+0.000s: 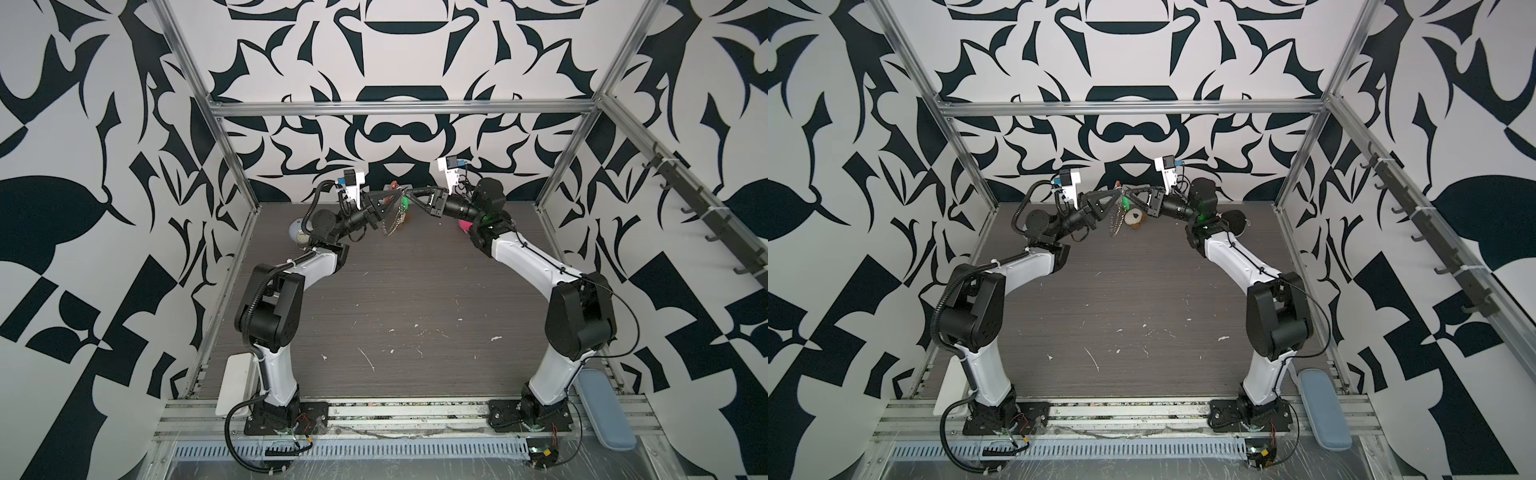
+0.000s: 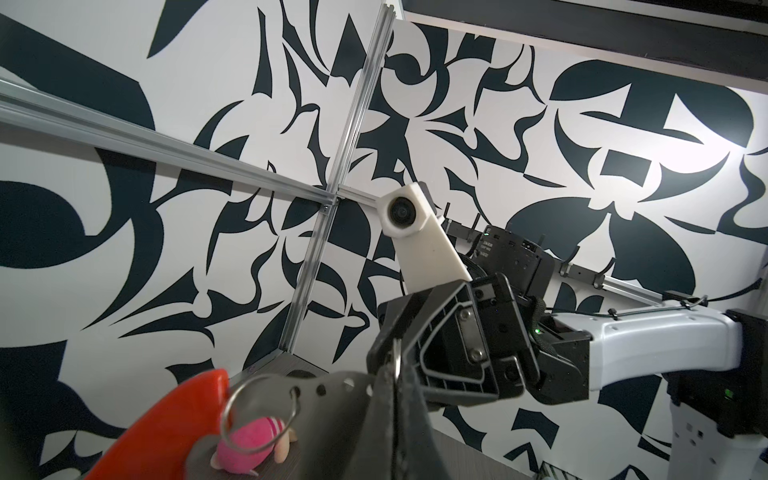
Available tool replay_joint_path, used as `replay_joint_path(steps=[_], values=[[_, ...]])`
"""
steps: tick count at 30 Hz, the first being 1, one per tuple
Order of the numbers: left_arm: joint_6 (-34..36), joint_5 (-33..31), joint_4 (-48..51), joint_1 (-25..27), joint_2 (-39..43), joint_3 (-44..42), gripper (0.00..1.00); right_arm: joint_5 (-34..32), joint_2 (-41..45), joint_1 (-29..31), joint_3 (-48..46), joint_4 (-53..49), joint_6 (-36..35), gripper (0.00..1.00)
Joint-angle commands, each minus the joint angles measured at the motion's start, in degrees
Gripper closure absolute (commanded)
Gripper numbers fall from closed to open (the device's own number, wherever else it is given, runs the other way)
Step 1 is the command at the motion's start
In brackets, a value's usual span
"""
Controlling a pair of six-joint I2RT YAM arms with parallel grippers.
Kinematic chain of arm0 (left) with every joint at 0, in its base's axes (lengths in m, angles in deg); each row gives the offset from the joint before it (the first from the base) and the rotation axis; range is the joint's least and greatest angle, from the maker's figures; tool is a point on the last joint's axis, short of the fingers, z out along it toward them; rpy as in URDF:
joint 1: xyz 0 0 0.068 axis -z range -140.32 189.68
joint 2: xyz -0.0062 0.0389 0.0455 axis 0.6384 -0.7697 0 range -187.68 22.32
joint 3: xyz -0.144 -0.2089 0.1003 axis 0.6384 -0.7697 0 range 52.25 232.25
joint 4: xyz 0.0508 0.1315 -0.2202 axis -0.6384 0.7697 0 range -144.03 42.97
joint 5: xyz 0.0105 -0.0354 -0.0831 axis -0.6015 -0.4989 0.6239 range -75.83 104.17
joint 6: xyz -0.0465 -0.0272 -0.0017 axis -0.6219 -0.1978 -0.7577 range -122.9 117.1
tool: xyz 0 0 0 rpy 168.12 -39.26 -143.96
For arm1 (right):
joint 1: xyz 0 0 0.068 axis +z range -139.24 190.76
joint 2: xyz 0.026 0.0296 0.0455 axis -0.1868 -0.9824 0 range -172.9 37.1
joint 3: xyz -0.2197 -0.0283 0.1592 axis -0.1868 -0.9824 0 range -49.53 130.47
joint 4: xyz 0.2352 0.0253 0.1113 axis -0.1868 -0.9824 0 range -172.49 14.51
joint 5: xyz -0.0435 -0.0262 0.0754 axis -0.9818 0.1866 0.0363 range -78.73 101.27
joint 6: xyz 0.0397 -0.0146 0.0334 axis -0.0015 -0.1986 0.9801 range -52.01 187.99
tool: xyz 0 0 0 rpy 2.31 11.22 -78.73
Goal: Put the keys on the keyring
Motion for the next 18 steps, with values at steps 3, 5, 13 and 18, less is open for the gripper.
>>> replay_joint_path(steps=[3, 5, 13, 18], values=[[-1.3, -0.4, -4.2, -0.3, 0.2, 2.5, 1.0, 0.7, 1.8, 0.2, 1.7, 3.2, -0.1, 0.92], [-1.3, -0.3, -4.1, -0.2, 0.2, 2.7, 1.0, 0.7, 1.7, 0.2, 1.7, 3.1, 0.0, 0.94], [-0.1, -0.6, -4.1, -0.2, -0.1, 3.7, 1.0, 1.4, 1.3, 0.5, 1.6, 3.1, 1.0, 1.0], [0.0, -0.2, -4.1, 0.0, -0.9, 5.1, 1.0, 2.0, 0.7, 1.7, 1.6, 1.7, 0.6, 1.0]])
